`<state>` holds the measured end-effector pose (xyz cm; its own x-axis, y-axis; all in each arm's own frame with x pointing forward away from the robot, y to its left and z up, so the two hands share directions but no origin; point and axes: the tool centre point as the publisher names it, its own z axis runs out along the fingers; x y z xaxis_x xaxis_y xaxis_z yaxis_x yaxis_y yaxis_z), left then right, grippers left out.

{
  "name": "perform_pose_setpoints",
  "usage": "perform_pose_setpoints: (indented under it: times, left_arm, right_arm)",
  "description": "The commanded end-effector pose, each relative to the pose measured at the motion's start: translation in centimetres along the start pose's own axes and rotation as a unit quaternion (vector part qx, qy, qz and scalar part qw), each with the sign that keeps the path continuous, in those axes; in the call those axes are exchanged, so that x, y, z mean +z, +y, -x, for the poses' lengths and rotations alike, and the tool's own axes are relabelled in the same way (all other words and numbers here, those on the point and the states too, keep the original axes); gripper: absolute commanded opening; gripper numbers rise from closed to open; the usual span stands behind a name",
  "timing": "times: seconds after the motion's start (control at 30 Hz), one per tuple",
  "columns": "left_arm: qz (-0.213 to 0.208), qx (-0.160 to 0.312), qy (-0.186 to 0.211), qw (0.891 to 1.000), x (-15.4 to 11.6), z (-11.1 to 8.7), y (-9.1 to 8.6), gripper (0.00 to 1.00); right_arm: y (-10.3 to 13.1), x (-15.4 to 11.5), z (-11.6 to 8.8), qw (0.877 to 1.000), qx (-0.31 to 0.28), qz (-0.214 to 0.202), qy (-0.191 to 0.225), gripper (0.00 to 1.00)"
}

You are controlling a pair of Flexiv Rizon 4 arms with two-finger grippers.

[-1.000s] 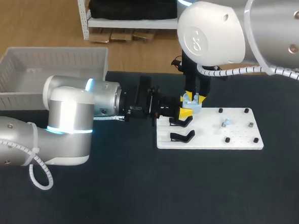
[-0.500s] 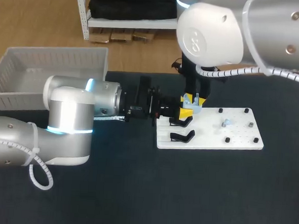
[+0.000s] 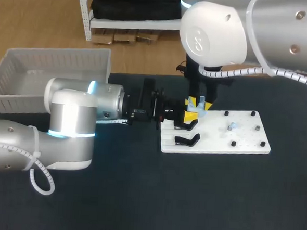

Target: Pick up each earbud case from the left stands, insert the matching earbuds, close the lid, and place the case in the box.

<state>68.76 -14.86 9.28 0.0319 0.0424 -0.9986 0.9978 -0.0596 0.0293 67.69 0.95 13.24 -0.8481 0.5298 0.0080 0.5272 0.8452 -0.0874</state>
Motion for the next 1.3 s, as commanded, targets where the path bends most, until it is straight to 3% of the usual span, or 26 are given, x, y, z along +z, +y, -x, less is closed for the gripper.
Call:
perform_pose_setpoints:
  times: [0.03,0.23,0.47,0.6,0.73,0.9,1.3]
  left_arm:
    - [0.003,0.002,-0.002,1.000,0.0,0.0,-0.2,0.00]
    - [0.003,0.002,-0.002,1.000,0.0,0.0,-0.2,0.00]
    - [0.003,0.002,-0.002,1.000,0.0,0.0,-0.2,0.00]
    - [0.003,0.002,-0.002,1.000,0.0,0.0,-0.2,0.00]
    - [0.003,0.002,-0.002,1.000,0.0,0.0,-0.2,0.00]
    - [0.003,0.002,-0.002,1.000,0.0,0.0,-0.2,0.00]
    - [0.003,0.002,-0.002,1.000,0.0,0.0,-0.2,0.00]
  right_arm:
    - [-0.5,-0.4,-0.1,1.000,0.000,0.006,0.000,0.39]
    - [-1.5,-1.7,-0.4,0.999,0.001,0.046,-0.008,0.37]
    - [-4.5,-3.9,-0.1,0.989,-0.027,0.143,-0.025,0.39]
    - [-6.4,-4.0,1.0,0.980,-0.073,0.174,-0.069,0.41]
    - [-7.6,-3.0,2.4,0.977,-0.103,0.169,-0.084,0.46]
    - [-7.9,-1.4,4.2,0.979,-0.116,0.154,-0.064,0.45]
    - [-7.7,2.4,6.3,0.976,-0.179,0.123,-0.021,0.45]
